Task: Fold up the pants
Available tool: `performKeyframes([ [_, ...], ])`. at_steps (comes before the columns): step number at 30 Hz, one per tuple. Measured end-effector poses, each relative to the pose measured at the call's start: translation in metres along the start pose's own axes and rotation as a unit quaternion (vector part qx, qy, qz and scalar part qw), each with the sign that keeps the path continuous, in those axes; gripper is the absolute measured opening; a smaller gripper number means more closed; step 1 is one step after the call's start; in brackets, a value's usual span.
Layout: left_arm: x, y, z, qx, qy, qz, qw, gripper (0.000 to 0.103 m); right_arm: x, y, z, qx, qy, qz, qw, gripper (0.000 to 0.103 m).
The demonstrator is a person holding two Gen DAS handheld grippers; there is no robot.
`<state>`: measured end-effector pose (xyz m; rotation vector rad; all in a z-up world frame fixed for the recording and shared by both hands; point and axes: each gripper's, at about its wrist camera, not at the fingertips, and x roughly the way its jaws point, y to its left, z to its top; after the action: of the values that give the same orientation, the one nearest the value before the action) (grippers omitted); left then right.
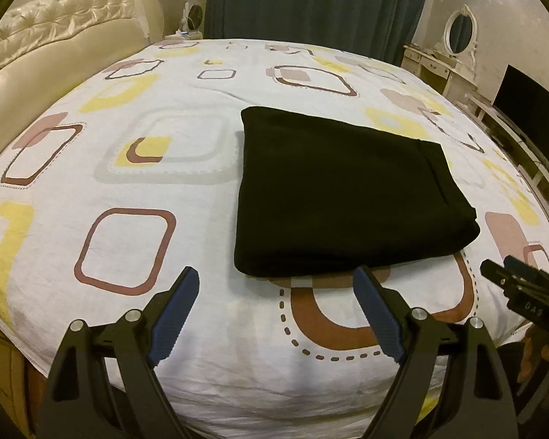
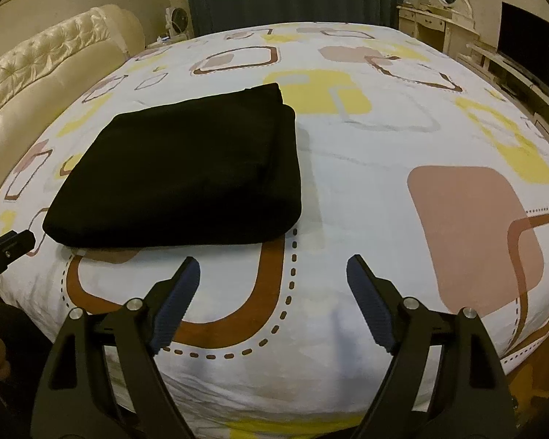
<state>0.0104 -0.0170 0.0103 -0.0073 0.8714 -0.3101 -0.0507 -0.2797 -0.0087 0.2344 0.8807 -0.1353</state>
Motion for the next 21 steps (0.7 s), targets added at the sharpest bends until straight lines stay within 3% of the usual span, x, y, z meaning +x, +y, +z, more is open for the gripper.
performKeyframes([
  [21,-0.0012,-0.0044,-0.0007,0.011,-0.015,0.020,0.9996,0.085,0.0029,0.0032,-0.0073,-0.009,0.001,-0.004,1.000,0.083],
])
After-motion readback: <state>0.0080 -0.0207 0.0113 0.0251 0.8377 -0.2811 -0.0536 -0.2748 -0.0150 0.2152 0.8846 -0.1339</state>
